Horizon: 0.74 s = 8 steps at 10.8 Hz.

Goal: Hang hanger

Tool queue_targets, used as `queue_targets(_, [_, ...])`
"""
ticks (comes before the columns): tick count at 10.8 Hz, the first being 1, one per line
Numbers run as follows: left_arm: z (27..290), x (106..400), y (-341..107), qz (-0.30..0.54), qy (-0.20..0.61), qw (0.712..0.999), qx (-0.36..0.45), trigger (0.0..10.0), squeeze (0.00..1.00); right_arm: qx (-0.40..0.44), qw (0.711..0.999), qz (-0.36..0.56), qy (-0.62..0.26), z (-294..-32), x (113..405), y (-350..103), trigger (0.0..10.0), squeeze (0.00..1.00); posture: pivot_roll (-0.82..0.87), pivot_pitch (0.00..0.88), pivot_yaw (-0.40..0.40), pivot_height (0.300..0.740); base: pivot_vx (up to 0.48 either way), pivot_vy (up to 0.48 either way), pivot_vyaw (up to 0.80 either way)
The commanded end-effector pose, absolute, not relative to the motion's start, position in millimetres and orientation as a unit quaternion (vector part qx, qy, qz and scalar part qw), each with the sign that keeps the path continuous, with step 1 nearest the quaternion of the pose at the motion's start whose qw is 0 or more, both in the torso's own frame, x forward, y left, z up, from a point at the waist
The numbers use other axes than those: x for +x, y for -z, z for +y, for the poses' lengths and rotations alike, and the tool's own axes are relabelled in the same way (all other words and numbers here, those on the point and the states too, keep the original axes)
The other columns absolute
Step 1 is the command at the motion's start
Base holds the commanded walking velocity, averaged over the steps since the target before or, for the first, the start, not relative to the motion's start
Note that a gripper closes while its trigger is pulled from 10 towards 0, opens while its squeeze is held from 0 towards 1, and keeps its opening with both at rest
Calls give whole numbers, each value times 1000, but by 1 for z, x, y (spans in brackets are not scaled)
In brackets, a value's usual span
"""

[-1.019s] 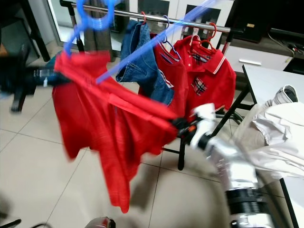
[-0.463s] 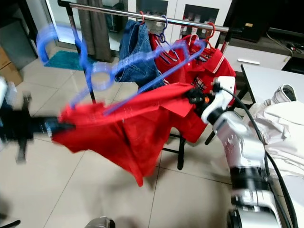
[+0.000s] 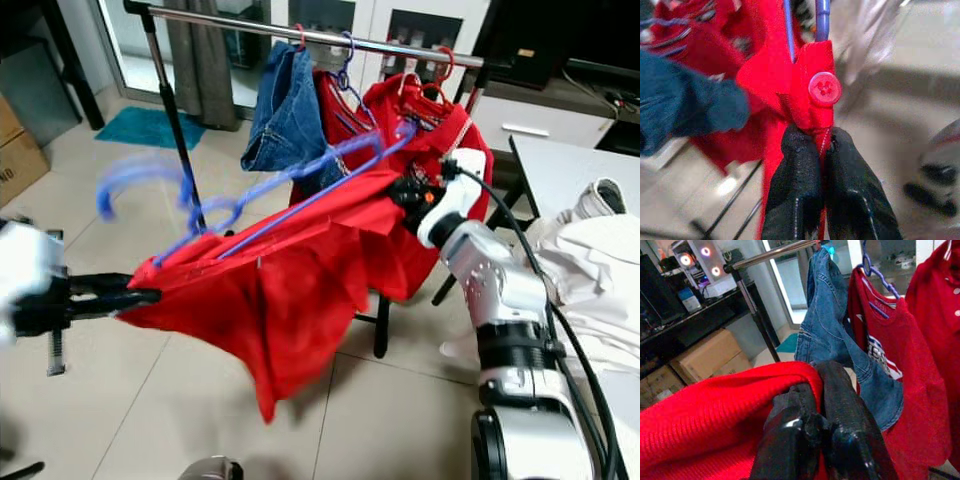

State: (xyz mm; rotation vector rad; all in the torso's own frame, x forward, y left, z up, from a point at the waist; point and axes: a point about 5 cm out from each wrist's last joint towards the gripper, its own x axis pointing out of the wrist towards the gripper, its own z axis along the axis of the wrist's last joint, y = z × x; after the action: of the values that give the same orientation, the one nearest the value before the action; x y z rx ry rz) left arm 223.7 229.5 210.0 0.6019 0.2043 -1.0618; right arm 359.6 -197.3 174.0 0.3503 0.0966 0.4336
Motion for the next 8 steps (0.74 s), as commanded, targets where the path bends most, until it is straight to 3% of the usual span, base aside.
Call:
queue_targets(1, [260, 225, -194, 186, 429, 824, 322, 0, 0, 170, 984, -17, -49, -272, 354, -199, 0, 0, 208, 34, -36, 740, 0, 0, 0])
queue_targets(3, [267, 228, -169, 233, 373, 817, 373, 0, 0, 176, 979, -38, -94, -258, 354, -207, 0, 0, 202, 28, -29, 740, 0, 0, 0])
queue_targets(6, [264, 227, -144, 257, 363, 806, 390, 0, 0, 177, 975, -54, -126, -249, 352, -213, 0, 0, 196, 22, -25, 740, 0, 0, 0])
queue_targets(8, [264, 236, -130, 272, 319, 822, 387, 0, 0, 183, 968, -66, -158, -235, 351, -221, 0, 0, 191, 14, -27, 740, 0, 0, 0])
